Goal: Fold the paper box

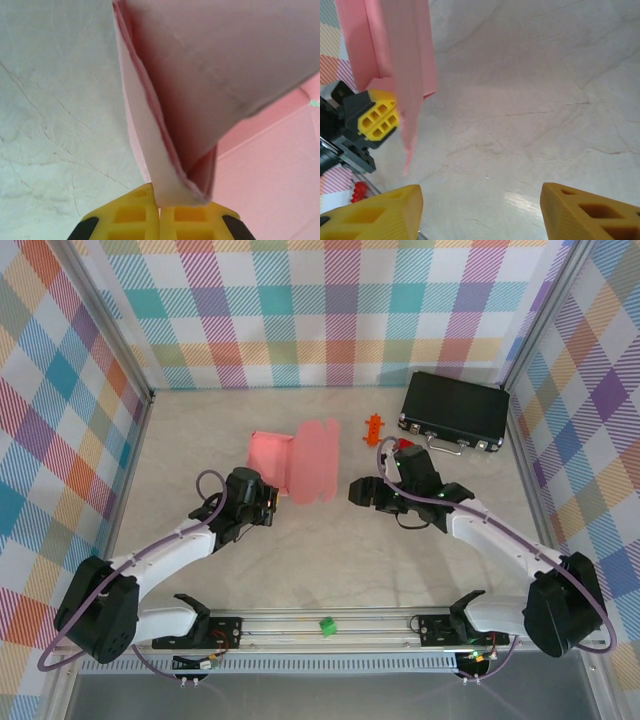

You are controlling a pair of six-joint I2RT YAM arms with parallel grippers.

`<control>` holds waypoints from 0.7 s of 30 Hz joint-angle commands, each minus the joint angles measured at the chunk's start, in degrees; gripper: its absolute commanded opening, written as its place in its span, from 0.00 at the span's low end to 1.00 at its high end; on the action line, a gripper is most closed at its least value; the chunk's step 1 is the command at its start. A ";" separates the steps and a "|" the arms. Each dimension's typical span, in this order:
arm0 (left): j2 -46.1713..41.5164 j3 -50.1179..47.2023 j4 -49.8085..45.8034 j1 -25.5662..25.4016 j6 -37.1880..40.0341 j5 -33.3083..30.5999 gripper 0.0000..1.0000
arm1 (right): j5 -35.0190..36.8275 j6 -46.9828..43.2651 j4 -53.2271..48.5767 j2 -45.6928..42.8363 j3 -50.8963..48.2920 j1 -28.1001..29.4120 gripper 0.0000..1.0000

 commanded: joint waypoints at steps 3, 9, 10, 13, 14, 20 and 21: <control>-1.13 -0.74 -1.25 -1.13 -5.10 -0.80 0.00 | -6.07 0.67 6.28 1.91 3.05 -0.52 0.59; -0.01 -1.24 -1.76 -1.40 -5.97 -0.88 0.00 | -5.51 -0.32 5.50 2.10 4.39 -0.48 0.60; 0.24 -1.43 -1.12 -1.44 -6.27 -0.41 0.00 | -5.14 -0.43 5.15 2.34 4.80 -0.48 0.60; 0.82 -1.62 0.03 -1.66 -6.77 0.76 0.00 | -4.37 -1.03 4.24 4.04 6.43 -0.55 0.59; 0.87 -1.60 0.03 -1.79 -6.82 0.94 0.00 | -4.01 -1.20 4.07 4.73 7.04 -0.55 0.58; -0.04 -2.75 0.03 -2.10 -7.78 1.15 0.00 | -4.06 -1.83 4.79 9.08 10.92 -0.57 0.56; -0.19 -2.85 0.03 -2.10 -7.88 1.13 0.00 | -3.96 -1.97 4.44 9.94 11.64 -0.53 0.56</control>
